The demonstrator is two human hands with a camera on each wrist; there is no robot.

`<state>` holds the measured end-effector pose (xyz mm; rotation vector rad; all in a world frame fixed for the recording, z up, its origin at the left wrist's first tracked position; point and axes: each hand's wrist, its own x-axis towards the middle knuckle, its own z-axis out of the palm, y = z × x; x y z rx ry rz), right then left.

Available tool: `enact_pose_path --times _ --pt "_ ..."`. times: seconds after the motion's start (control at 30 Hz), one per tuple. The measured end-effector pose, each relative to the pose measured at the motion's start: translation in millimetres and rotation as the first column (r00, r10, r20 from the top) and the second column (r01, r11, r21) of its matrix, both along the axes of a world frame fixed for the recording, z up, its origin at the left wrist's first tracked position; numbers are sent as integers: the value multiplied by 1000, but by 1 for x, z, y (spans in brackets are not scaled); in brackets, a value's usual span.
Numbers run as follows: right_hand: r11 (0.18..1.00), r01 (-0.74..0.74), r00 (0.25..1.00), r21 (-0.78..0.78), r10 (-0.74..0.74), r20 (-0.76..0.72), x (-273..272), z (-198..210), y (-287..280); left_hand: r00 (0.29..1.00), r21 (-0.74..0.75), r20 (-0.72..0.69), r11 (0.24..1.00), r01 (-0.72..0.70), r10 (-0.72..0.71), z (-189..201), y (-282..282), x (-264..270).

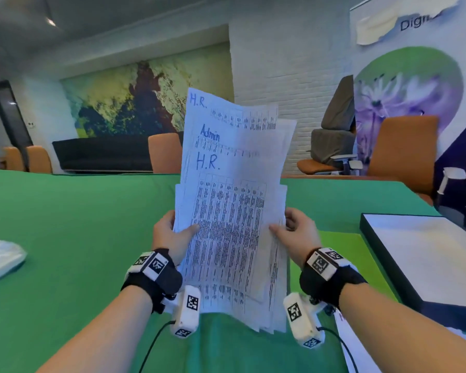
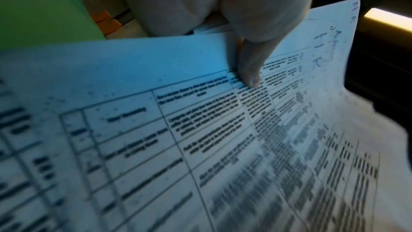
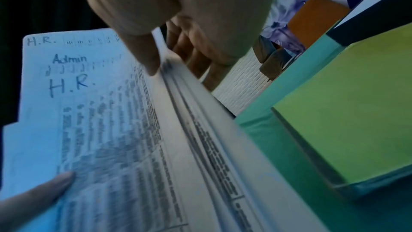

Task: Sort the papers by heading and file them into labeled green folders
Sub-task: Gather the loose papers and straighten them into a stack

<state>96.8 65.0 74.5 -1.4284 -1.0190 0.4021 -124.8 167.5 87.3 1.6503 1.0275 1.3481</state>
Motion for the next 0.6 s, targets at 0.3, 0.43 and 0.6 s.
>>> enact_pose_path --times 0.3,0.43,0.6 --pt "996 25 998 88 -19 -65 -21 0 -34 999 13 0 999 49 -49 -15 -50 11" --pt "997 52 998 62 -50 -26 -18 -2 -41 998 -37 15 997 63 -63 -20 -49 8" --pt "995 62 995 84 -54 -88 -10 2 -39 998 -30 -29 998 48 -49 -15 -41 1"
